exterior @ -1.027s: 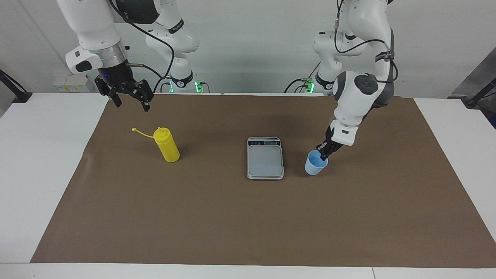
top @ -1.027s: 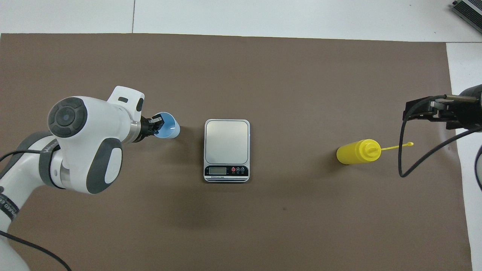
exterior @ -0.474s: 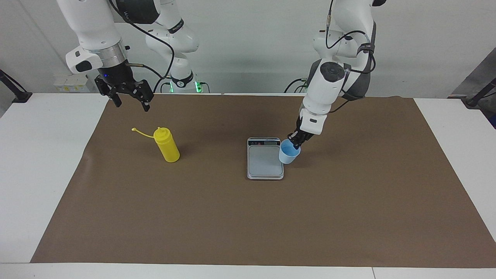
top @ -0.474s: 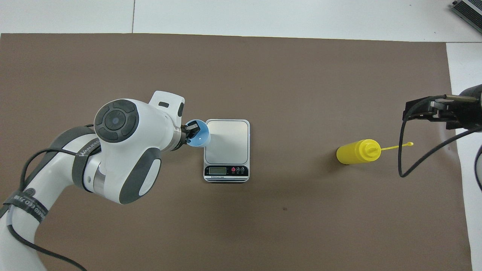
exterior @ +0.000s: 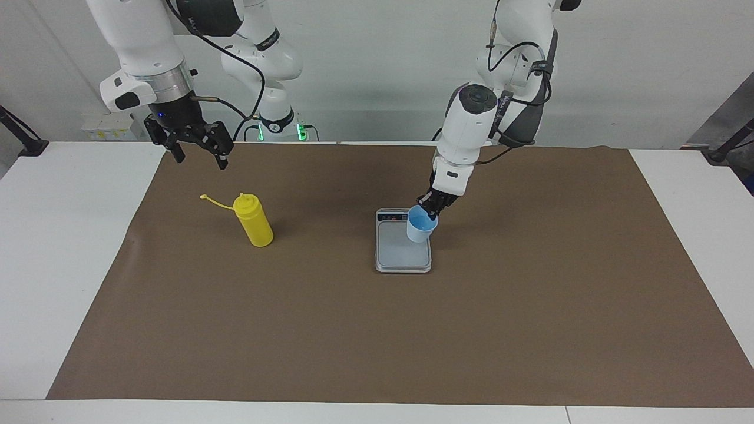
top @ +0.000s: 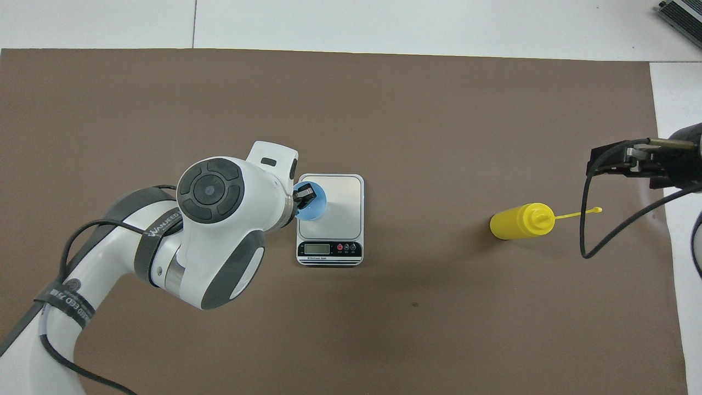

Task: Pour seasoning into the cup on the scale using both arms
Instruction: 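Lower the blue cup onto the scale and open the left gripper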

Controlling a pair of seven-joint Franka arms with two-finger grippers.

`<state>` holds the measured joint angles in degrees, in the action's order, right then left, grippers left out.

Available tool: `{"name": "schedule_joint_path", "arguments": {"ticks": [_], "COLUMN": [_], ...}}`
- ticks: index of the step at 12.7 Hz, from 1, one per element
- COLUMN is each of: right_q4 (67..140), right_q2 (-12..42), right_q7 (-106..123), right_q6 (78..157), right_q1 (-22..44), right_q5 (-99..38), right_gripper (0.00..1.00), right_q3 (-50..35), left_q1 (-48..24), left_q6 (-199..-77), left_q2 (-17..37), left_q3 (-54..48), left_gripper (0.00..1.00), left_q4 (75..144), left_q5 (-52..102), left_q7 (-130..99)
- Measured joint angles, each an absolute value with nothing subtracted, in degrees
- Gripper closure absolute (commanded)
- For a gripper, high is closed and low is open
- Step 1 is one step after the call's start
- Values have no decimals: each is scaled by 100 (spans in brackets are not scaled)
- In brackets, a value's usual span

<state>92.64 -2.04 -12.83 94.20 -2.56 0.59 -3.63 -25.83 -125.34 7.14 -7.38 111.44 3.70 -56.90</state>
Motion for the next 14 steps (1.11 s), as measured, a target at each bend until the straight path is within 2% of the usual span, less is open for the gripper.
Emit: {"name": "schedule_joint_path", "arguments": {"ticks": [6,11,12,14], "right_q4": [9264,9264,9264,9264], "right_q2": [-204,-204,-204,-204], "right_q7": [-1283,-1283,-1283,-1283], "right_q6": [9420,9420,9420,9420], "right_q1": [-256,-256,-256,-256], "right_q5": [59,59,59,59], "right_gripper": [0,0,0,0], "right_q3": [-363,-363,-363,-363], "left_q1": [-2730,-2765,-2765,-2772], "left_q6": [-12523,-12524,-12526,-12526], "left_q2": [1132,1266,1292,1294], "left_q3": [-738,-738,-738,-739], "left_gripper": [100,100,99,82], "left_q4": [10854,10821,10819,10807], "left_q5": [217,179,167,140], "left_q7": [-5954,-6009,-6011,-6019]}}
